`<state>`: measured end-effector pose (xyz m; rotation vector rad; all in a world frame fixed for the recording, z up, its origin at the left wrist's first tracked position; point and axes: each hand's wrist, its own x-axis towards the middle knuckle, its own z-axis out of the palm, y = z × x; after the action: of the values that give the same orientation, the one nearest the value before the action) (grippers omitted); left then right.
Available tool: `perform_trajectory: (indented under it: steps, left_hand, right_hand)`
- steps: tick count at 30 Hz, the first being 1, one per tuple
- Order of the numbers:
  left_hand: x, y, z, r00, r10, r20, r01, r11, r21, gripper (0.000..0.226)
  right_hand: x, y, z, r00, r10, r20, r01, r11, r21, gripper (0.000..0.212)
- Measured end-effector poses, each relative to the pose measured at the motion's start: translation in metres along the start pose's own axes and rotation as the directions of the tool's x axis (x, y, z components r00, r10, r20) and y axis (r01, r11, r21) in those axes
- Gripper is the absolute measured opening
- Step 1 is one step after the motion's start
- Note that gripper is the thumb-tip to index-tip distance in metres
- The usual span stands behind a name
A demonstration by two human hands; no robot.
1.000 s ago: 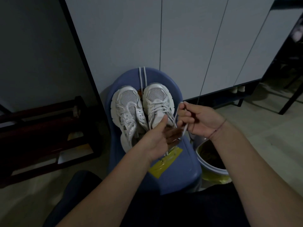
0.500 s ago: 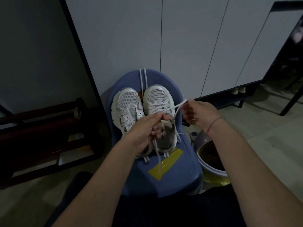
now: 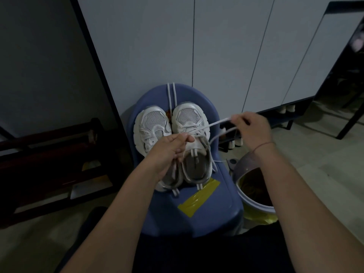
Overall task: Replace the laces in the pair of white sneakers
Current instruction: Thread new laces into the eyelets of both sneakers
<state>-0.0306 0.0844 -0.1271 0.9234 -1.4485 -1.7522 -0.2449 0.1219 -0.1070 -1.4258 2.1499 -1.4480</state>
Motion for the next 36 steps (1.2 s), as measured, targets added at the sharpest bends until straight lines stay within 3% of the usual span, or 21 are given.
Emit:
perform_trajectory:
  steps: [2, 4, 5, 7, 8, 10, 12, 15, 18, 22, 24, 26, 31, 33, 36]
  left_hand:
    - [0.002, -0.001, -0.006, 1.0, -0.009, -0.019, 0.009, 1.0, -0.008, 0.03]
    - [0.003, -0.003, -0.007, 1.0, -0.013, -0.025, 0.014, 1.0, 0.026, 0.03]
    - [0.002, -0.004, -0.006, 1.0, -0.013, -0.025, 0.014, 0.998, 0.056, 0.03]
    - [0.001, -0.004, -0.002, 1.0, -0.004, -0.021, 0.007, 0.992, 0.126, 0.03]
    - [0.001, -0.004, 0.001, 1.0, 0.002, -0.02, 0.001, 0.988, 0.153, 0.03]
    - [0.0, -0.003, 0.006, 1.0, 0.014, -0.014, -0.012, 0.986, 0.166, 0.029]
    - [-0.001, -0.003, 0.009, 1.0, 0.02, -0.007, -0.019, 0.99, 0.142, 0.027]
    - [0.0, -0.003, 0.008, 1.0, 0.009, -0.018, -0.006, 0.987, 0.159, 0.028]
    - [0.001, -0.003, 0.005, 1.0, -0.002, -0.023, 0.005, 0.988, 0.154, 0.029]
    - [0.0, -0.004, 0.007, 0.999, 0.011, -0.034, -0.003, 0.974, 0.229, 0.03]
    - [0.0, -0.005, 0.01, 0.998, 0.015, -0.061, 0.0, 0.971, 0.238, 0.029]
    - [0.0, -0.005, 0.014, 0.994, 0.019, -0.107, 0.004, 0.978, 0.208, 0.029]
    - [0.002, -0.011, 0.02, 0.979, 0.004, -0.204, 0.024, 0.991, 0.132, 0.03]
    - [0.002, -0.014, 0.023, 0.953, -0.065, -0.296, 0.085, 0.995, 0.053, 0.033]
    - [0.002, -0.017, 0.027, 0.838, -0.361, -0.41, 0.276, 0.927, -0.252, 0.045]
  right_hand:
    - [0.01, 0.017, -0.004, 0.98, 0.172, -0.103, -0.159, 0.979, 0.123, 0.028]
    - [0.01, 0.023, -0.002, 0.974, 0.217, -0.059, -0.211, 0.973, 0.093, 0.021]
    - [0.007, 0.02, 0.0, 0.983, 0.181, -0.028, -0.18, 0.983, 0.037, 0.015]
    - [-0.004, 0.004, 0.009, 0.997, -0.021, 0.074, 0.024, 0.999, -0.043, 0.023]
    - [-0.011, -0.004, 0.015, 0.977, -0.12, 0.176, 0.122, 0.993, -0.003, 0.029]
    - [-0.026, -0.016, 0.029, 0.888, -0.221, 0.404, 0.183, 0.974, 0.13, 0.029]
    - [-0.034, -0.018, 0.038, 0.839, -0.254, 0.481, 0.201, 0.966, 0.16, 0.016]
    - [-0.027, -0.017, 0.032, 0.911, -0.237, 0.336, 0.185, 0.966, 0.18, 0.004]
    - [-0.015, -0.01, 0.021, 0.954, -0.175, 0.243, 0.161, 0.984, 0.077, 0.005]
    - [-0.018, -0.009, 0.02, 0.939, -0.209, 0.274, 0.222, 0.975, -0.017, 0.009]
    - [-0.022, -0.012, 0.025, 0.899, -0.261, 0.351, 0.254, 0.965, 0.068, 0.019]
    - [-0.025, -0.013, 0.03, 0.863, -0.238, 0.445, 0.169, 0.967, 0.189, 0.022]
    - [-0.023, -0.01, 0.038, 0.888, -0.202, 0.414, 0.14, 0.975, 0.175, 0.007]
    - [-0.021, -0.008, 0.039, 0.905, -0.193, 0.378, 0.136, 0.976, 0.173, 0.005]
    - [-0.014, 0.0, 0.042, 0.944, -0.151, 0.293, 0.124, 0.986, 0.109, 0.003]
